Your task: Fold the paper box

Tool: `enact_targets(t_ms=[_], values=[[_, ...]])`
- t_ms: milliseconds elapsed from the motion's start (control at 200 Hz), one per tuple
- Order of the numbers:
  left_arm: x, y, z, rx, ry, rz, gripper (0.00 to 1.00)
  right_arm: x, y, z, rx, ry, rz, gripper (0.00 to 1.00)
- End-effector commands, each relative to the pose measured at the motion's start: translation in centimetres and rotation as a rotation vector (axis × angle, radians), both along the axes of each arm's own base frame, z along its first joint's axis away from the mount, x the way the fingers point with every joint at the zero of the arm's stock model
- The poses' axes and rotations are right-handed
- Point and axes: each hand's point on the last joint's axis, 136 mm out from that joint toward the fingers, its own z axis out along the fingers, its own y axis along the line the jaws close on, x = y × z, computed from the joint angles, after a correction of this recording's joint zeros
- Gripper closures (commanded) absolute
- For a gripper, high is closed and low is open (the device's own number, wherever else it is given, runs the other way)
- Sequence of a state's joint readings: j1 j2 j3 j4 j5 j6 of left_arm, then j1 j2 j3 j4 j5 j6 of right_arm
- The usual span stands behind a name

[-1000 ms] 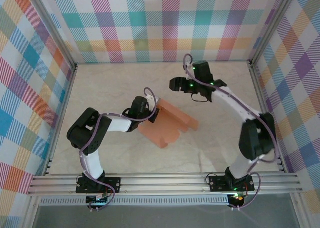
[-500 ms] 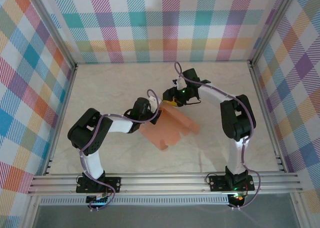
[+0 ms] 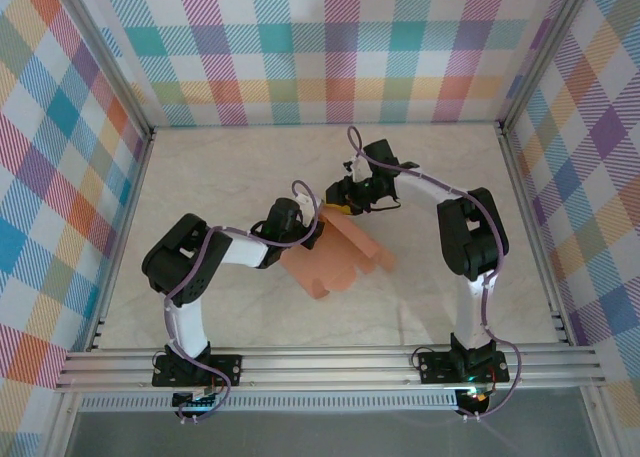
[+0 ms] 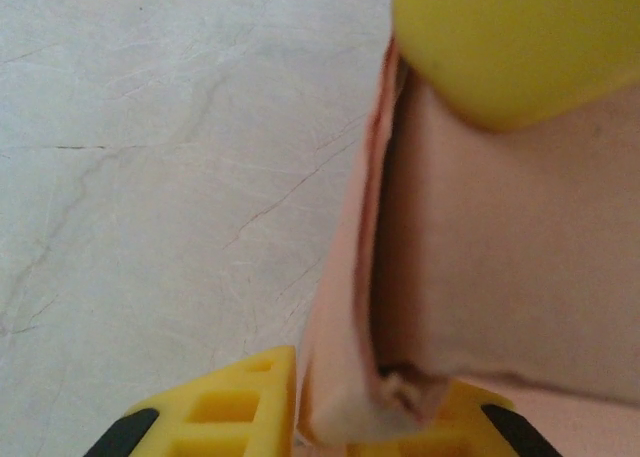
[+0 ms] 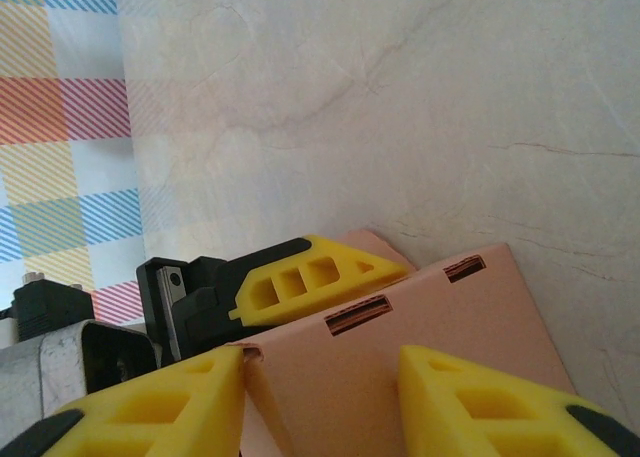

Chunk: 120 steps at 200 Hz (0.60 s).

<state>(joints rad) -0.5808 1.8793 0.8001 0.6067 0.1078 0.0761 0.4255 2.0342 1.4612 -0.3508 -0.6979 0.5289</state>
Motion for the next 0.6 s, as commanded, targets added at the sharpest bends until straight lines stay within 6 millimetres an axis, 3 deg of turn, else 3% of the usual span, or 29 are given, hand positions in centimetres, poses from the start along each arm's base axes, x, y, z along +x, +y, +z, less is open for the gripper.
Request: enact_targets(t_ms=[0, 300, 595], values=[[0.2, 0.1, -0.7, -0.019, 0.006, 0.039, 0.83, -1.0, 0.2, -1.5, 0.032, 0.085, -0.001, 0.57], [1.1, -0.3, -1.3, -0.070, 0.049, 0.086, 1.00, -1.8, 0.7, -2.0, 0.114, 0.177, -0.048, 0.60], [1.6, -0.2, -0.9, -0.093, 0.068, 0.136, 1.00, -3.8, 2.5, -1.5, 0.153, 0.225, -0.142, 0.60]])
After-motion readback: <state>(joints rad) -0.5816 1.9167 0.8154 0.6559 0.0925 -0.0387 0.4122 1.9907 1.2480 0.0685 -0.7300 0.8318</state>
